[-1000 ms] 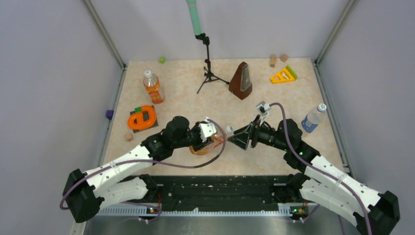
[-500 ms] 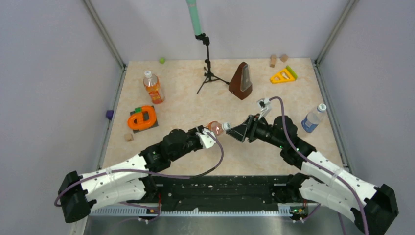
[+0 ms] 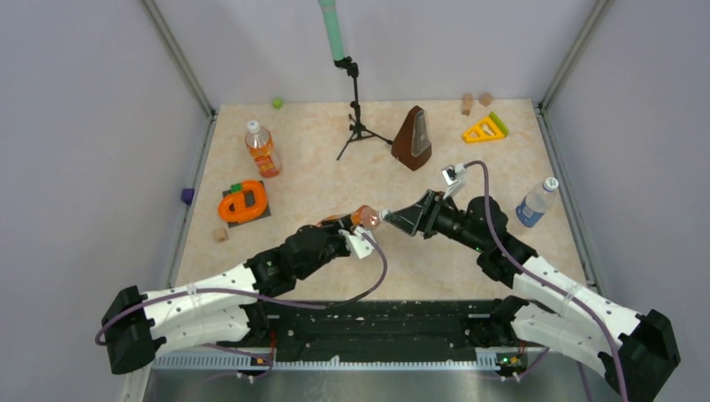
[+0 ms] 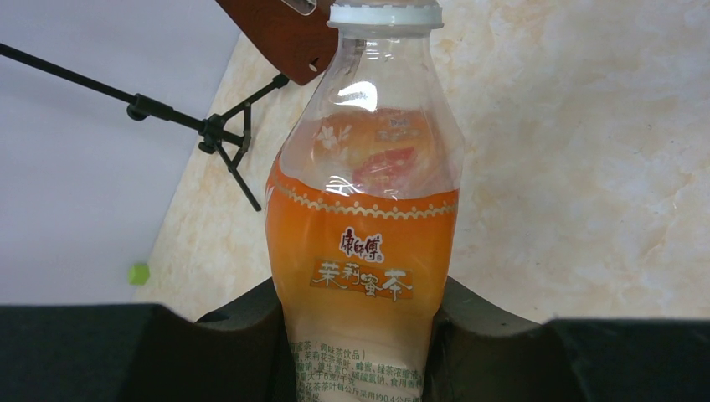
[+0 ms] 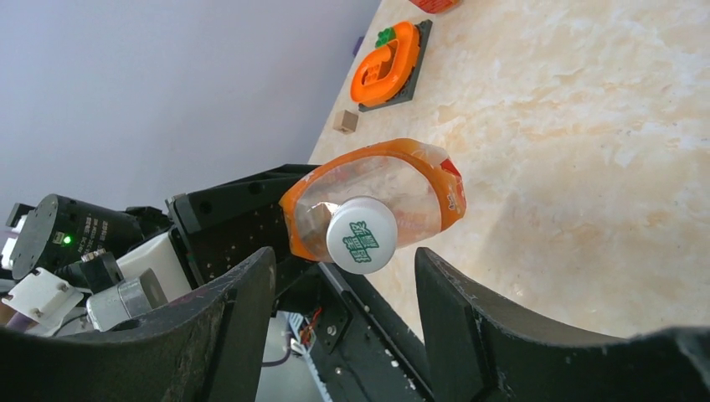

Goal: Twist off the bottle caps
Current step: Unscrew the bottle cap from the plastic bottle.

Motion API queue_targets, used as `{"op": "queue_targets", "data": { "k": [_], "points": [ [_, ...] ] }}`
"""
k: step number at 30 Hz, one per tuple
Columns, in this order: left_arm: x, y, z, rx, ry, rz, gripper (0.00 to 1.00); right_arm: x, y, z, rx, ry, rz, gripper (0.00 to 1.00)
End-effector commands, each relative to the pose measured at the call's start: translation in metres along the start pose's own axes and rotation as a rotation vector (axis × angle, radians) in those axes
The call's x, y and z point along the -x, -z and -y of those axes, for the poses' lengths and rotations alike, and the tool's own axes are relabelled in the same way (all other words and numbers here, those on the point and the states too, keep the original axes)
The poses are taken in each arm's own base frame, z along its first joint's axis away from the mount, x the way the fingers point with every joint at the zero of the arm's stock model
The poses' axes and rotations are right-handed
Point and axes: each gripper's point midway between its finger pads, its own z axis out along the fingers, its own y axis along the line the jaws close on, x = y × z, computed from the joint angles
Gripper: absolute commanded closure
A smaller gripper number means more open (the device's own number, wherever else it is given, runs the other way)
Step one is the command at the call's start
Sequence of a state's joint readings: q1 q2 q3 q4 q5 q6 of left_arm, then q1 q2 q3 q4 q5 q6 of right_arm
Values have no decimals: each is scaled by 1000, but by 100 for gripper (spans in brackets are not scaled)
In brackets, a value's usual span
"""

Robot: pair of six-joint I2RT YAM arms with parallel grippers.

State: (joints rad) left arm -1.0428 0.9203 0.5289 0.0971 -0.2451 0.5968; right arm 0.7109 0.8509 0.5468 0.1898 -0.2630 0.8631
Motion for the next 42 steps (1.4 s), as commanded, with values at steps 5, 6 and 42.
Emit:
{"op": "queue_targets", "data": {
  "k": [5,6,42],
  "points": [
    [20,3,-11,46,-4,91,100,17,-3,-16,37,-19,52,46],
    [20,3,-11,47,-5,93,100,17,-4,-16,41,-20,46,48],
    [42,11,8,-89,148,151,100,-8,-9,-13,115,139,-69,88]
  ]
}}
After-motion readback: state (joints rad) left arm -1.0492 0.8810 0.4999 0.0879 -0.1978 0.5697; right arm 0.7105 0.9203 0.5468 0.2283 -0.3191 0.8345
